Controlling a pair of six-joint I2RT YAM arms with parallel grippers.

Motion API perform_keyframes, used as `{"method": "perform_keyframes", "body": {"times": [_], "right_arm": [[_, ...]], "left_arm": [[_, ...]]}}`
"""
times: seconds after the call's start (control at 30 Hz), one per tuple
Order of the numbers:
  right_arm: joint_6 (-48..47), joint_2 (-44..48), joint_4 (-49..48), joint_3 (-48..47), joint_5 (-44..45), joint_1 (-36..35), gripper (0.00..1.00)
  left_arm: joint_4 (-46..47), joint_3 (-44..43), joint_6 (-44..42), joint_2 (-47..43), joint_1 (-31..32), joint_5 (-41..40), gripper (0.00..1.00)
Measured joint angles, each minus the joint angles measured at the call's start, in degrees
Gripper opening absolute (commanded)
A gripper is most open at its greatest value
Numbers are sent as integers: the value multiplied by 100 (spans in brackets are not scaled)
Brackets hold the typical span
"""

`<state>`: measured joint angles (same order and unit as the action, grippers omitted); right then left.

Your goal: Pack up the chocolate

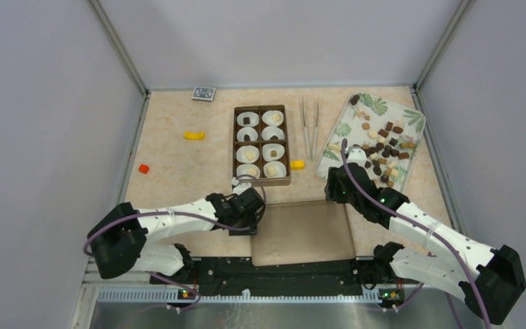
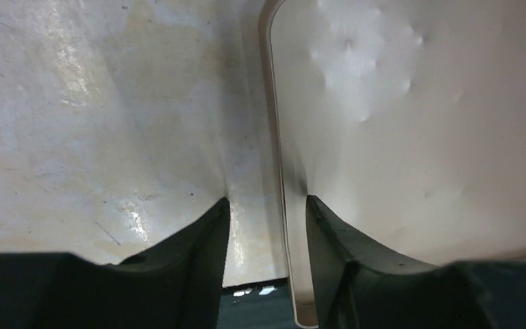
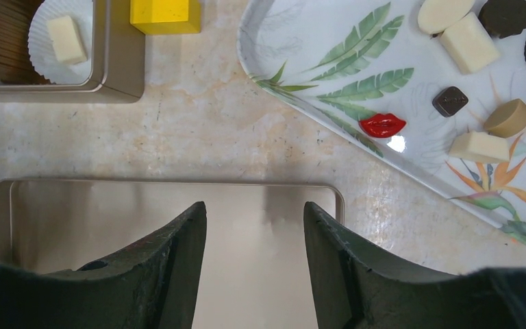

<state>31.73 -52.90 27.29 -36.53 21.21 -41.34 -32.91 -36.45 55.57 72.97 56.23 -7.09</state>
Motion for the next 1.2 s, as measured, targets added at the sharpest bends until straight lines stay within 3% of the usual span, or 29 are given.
{"method": "perform_keyframes", "body": {"times": [0.13,0.3,0.43,0.6,0.93,1.2], "right_arm": [[7,33,13,0,4,0,54],[0,214,26,-2,35,0,53],[-92,330,72,-66,42,0,54],[-621,612,144,-339,-219,0,56],[-1882,1196,-431,-638,-1644,0,61],[-2234,1126,-798,-704,-2590,0,71]], "left_arm": [[44,-249,160,470,127,-251,35],[-15,-647,240,940,140,-428,0],[-127,-706,249,841,157,-509,0],[-660,-981,-72,-26,157,-688,0],[-1088,-2240,-2041,-1460,157,-1325,0],[-1093,-2378,-3399,-1963,157,-1508,0]]}}
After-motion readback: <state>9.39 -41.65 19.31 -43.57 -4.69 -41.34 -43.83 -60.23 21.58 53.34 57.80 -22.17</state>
